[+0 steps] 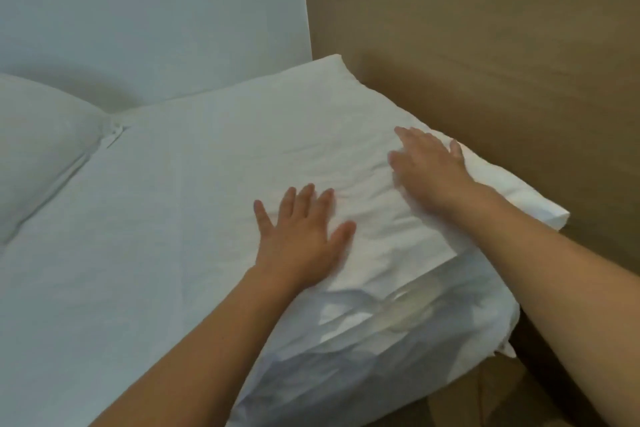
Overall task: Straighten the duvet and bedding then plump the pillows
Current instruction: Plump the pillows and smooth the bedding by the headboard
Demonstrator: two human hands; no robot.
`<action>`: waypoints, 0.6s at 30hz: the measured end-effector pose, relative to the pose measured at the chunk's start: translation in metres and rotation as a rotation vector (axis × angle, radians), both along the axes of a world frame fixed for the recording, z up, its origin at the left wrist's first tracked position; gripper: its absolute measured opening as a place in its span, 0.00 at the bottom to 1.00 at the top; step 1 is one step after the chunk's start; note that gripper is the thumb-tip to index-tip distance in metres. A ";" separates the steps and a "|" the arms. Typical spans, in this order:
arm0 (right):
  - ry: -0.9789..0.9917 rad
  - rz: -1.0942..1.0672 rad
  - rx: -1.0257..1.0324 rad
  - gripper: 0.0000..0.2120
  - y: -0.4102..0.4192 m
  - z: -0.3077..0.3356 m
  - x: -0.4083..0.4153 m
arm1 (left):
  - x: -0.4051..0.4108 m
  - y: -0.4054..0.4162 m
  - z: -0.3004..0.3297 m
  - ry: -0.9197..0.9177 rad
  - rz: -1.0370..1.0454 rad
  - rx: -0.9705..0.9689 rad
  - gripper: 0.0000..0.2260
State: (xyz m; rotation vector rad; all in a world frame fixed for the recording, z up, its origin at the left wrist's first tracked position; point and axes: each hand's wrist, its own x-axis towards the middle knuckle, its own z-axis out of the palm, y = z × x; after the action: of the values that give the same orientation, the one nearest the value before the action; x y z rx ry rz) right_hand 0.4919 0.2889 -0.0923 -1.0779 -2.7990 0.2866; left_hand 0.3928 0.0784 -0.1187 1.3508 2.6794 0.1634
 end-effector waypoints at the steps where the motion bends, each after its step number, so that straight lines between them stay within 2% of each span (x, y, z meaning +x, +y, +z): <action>1: -0.014 0.053 -0.004 0.28 -0.017 -0.006 -0.007 | -0.007 -0.008 -0.004 0.029 0.116 0.050 0.31; 3: -0.097 0.092 0.005 0.29 -0.038 -0.038 -0.003 | -0.005 -0.026 -0.017 0.037 0.258 0.031 0.31; 4: -0.128 0.078 0.014 0.30 -0.042 -0.050 0.008 | 0.003 -0.034 -0.024 0.039 0.262 -0.004 0.32; 9: -0.254 -0.060 0.003 0.33 -0.029 -0.066 0.047 | 0.041 -0.075 -0.047 0.038 0.096 -0.177 0.32; 11: -0.294 -0.092 -0.007 0.33 -0.040 -0.064 0.052 | 0.043 -0.088 -0.046 -0.023 0.106 -0.218 0.32; 18: -0.349 -0.185 -0.071 0.32 -0.092 -0.048 0.068 | 0.032 -0.120 -0.030 -0.308 0.305 -0.185 0.34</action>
State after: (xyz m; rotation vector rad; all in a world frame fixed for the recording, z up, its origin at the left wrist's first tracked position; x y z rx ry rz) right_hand 0.5598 0.1972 -0.1399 -1.5264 -2.9707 0.1947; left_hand 0.4245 -0.0420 -0.1485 0.7886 2.5447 0.1367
